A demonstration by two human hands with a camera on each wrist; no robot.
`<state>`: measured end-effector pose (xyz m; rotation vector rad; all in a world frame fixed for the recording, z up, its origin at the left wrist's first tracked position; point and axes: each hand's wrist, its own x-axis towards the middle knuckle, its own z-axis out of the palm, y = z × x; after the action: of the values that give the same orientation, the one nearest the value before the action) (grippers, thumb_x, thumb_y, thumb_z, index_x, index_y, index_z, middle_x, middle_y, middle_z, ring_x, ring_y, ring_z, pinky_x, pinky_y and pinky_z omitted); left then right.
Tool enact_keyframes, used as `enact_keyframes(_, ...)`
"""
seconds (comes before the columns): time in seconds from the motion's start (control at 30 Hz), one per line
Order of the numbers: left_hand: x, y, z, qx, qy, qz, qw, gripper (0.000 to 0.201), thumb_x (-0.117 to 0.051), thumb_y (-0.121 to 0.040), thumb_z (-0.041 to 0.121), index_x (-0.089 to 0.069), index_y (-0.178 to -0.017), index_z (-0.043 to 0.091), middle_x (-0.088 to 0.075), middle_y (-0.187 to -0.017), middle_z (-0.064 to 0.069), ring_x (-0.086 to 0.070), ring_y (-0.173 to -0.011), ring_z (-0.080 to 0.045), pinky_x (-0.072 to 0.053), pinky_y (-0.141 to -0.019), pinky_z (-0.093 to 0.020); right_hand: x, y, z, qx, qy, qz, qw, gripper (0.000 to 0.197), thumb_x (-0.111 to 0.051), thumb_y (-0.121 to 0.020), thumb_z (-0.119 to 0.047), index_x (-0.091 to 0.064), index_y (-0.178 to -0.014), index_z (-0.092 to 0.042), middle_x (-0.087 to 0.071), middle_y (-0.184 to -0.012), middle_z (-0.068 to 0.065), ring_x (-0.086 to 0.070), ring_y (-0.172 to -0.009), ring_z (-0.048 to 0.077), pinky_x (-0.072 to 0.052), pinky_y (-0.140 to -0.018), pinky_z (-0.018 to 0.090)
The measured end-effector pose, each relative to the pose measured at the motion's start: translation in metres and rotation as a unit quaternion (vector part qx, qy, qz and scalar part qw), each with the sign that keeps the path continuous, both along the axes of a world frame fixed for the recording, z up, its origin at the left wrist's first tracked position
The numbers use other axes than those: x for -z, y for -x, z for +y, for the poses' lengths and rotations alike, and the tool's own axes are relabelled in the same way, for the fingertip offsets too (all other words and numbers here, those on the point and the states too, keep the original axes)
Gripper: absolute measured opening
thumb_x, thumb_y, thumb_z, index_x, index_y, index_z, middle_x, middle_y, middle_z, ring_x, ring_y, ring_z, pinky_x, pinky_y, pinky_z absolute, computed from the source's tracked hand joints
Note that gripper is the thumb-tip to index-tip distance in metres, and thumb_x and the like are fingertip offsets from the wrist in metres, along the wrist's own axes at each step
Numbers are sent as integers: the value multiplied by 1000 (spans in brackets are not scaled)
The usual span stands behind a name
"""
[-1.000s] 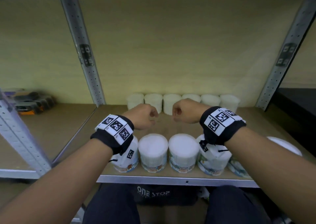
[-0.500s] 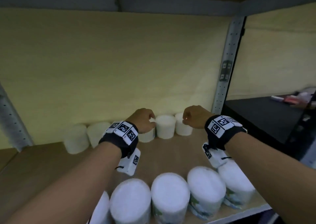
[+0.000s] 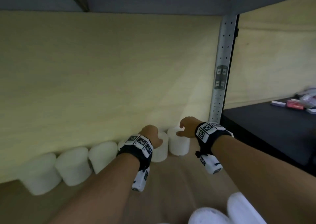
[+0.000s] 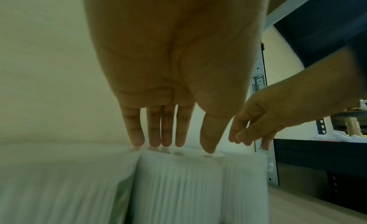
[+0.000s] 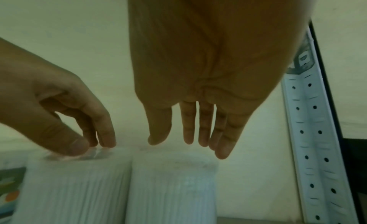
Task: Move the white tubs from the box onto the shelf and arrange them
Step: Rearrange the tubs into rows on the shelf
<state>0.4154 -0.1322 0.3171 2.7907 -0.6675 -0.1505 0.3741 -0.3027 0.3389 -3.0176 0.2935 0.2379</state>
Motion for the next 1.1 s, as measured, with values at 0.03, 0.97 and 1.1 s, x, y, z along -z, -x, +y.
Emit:
enact_keyframes(0.03, 4, -2, 0, -1, -2, -2, 1000, 42, -61, -88, 37, -63, -109, 0, -60, -116, -14, -59, -114, -29, -50, -94, -36, 4, -4, 1, -1, 4, 10, 1000, 58, -50, -94, -48, -51, -132, -4, -49, -139, 12, -47, -128, 28, -40, -107, 37)
enact_keyframes(0.97, 19, -13, 5, 25, 20, -43, 999, 53, -63, -87, 39, -58, -128, 5, -56, -132, -12, -53, -121, -27, -45, -101, -34, 5, -12, 6, 6, -28, 4, 1000, 46, -50, -95, -14, -46, -140, -15, -38, -149, 9, -39, -136, 27, -35, -109, 34)
enact_keyframes(1.1, 19, -13, 6, 26, 20, -44, 998, 54, -63, -87, 39, -56, -130, 6, -54, -134, -12, -52, -122, -27, -45, -102, -34, 14, -15, 9, 36, 38, -11, 999, 59, -47, -94, -48, -46, -137, -8, -42, -141, 16, -38, -130, 35, -35, -106, 40)
